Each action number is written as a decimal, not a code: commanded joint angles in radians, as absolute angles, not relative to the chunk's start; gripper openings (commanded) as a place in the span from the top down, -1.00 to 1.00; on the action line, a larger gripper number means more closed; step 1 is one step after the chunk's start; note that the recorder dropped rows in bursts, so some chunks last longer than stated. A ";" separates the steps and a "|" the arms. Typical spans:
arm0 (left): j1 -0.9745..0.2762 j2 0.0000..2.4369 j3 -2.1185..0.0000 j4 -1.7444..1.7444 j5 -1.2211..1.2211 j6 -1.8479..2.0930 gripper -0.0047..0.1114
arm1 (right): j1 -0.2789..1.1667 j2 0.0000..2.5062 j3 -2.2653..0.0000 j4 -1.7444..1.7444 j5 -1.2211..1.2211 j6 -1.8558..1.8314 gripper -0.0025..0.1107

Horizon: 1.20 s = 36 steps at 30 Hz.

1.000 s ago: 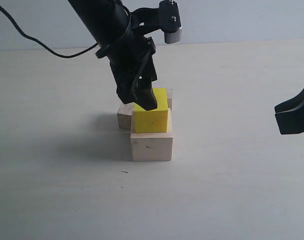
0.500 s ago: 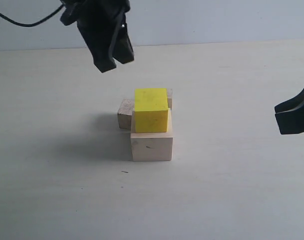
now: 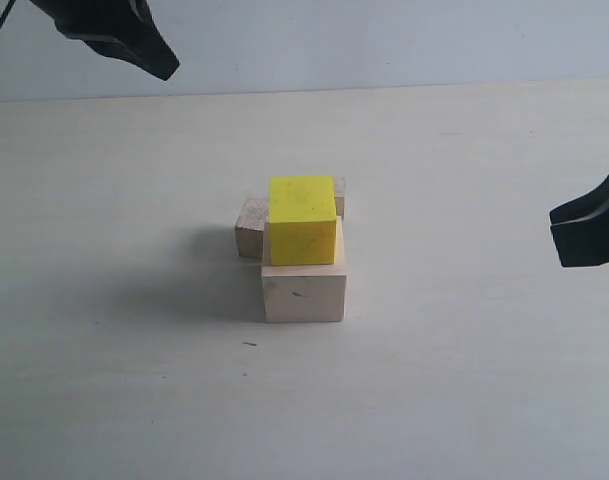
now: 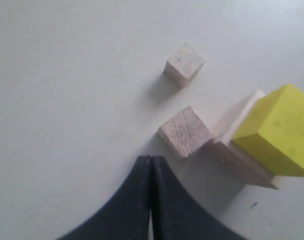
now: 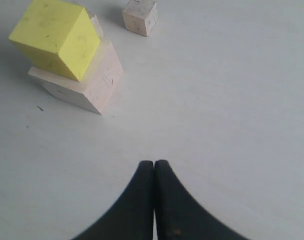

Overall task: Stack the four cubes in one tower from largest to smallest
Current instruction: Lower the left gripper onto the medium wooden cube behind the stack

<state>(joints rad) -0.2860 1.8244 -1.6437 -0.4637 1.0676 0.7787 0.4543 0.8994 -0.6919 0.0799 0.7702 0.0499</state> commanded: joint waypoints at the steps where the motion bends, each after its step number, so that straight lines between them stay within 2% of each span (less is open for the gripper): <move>1: -0.277 1.898 -1.637 -0.503 1.016 0.739 0.92 | 0.454 0.896 -0.689 0.070 0.752 0.045 0.96; 21: -0.279 2.118 -1.637 -0.719 1.035 0.901 0.92 | 0.454 0.896 -0.689 0.068 0.751 0.045 0.96; 36: -0.328 2.169 -1.637 -0.767 1.042 0.931 0.92 | 0.454 0.896 -0.689 0.068 0.743 0.045 0.96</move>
<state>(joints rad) -0.3049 2.1647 -1.6373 -0.7489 1.0365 0.9231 0.4543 0.8994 -0.6919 0.0760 0.7605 0.0499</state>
